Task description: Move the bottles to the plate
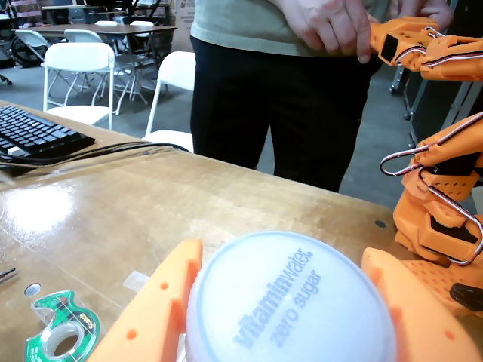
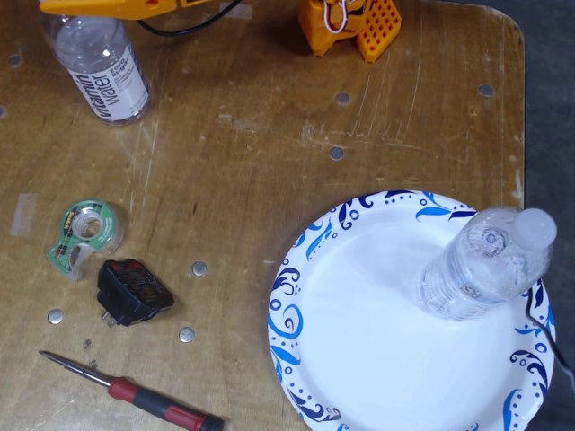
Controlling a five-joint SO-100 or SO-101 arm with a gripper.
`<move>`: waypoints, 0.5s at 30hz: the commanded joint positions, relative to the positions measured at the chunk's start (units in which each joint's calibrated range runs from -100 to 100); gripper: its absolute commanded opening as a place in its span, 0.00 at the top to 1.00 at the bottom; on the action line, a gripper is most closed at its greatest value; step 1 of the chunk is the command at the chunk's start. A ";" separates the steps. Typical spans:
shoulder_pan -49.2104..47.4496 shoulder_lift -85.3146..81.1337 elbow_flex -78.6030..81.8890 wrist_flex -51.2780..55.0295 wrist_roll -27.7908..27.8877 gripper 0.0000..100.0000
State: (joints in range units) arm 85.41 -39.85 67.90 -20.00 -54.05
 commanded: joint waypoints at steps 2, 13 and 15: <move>0.14 -1.04 -1.59 -0.45 -0.15 0.89; -15.60 -2.23 -18.89 3.20 -3.64 0.90; -18.41 -1.13 -24.56 8.08 -3.90 0.90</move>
State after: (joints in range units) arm 70.46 -40.35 52.34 -16.34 -57.54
